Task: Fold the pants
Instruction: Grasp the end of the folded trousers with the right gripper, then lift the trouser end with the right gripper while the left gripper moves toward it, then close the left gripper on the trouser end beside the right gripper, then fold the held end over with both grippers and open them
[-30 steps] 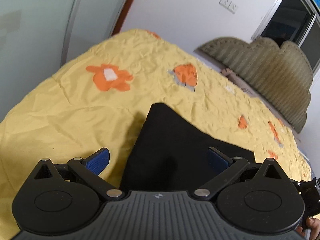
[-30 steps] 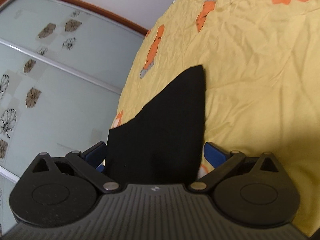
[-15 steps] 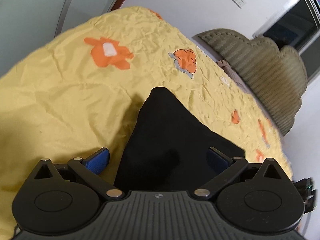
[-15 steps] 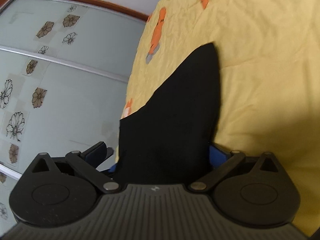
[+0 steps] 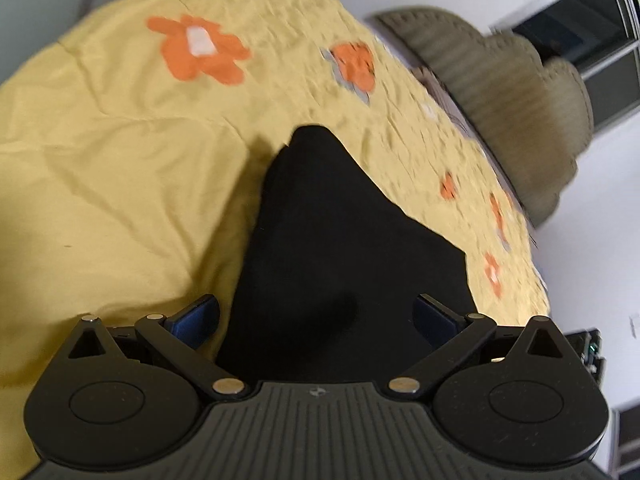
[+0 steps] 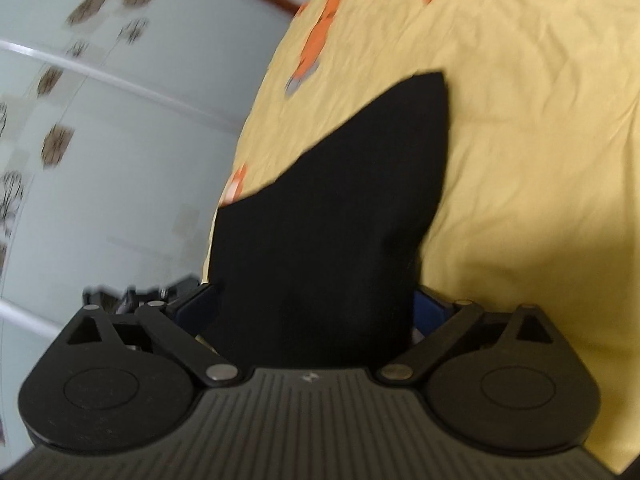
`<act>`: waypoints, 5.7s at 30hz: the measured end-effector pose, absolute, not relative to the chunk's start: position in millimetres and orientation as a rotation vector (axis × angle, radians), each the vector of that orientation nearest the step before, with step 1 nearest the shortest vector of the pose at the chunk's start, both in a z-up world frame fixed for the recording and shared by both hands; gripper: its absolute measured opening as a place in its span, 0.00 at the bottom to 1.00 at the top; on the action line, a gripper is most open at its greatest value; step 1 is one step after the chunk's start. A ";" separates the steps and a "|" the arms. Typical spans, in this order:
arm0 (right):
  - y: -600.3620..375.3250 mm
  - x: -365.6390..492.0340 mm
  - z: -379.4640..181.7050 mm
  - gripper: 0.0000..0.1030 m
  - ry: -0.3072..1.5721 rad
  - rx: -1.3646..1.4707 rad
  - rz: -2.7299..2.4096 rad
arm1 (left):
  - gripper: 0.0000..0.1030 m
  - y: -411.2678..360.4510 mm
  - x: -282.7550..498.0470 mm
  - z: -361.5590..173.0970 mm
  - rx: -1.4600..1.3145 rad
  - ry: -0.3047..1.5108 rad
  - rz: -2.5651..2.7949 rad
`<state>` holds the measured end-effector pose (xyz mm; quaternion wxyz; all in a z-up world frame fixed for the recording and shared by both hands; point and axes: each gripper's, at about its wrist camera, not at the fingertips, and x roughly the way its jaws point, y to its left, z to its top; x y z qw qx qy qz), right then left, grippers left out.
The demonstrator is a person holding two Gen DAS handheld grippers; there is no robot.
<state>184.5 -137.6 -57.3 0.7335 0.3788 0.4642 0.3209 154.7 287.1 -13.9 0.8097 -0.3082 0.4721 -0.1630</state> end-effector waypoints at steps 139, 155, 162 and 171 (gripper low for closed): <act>-146.5 178.9 -62.3 0.15 0.895 0.874 0.540 | 0.20 239.4 159.8 16.3 -0.464 0.979 -0.282; -247.6 166.5 24.3 0.13 0.676 0.737 0.476 | 0.20 98.0 189.9 74.0 -0.401 0.872 -0.458; -338.0 169.9 57.4 0.13 0.607 0.665 0.342 | 0.20 8.9 226.5 76.9 -0.399 0.851 -0.518; -404.4 206.3 27.5 0.13 0.664 0.674 0.213 | 0.20 -47.5 252.4 25.3 -0.320 0.936 -0.461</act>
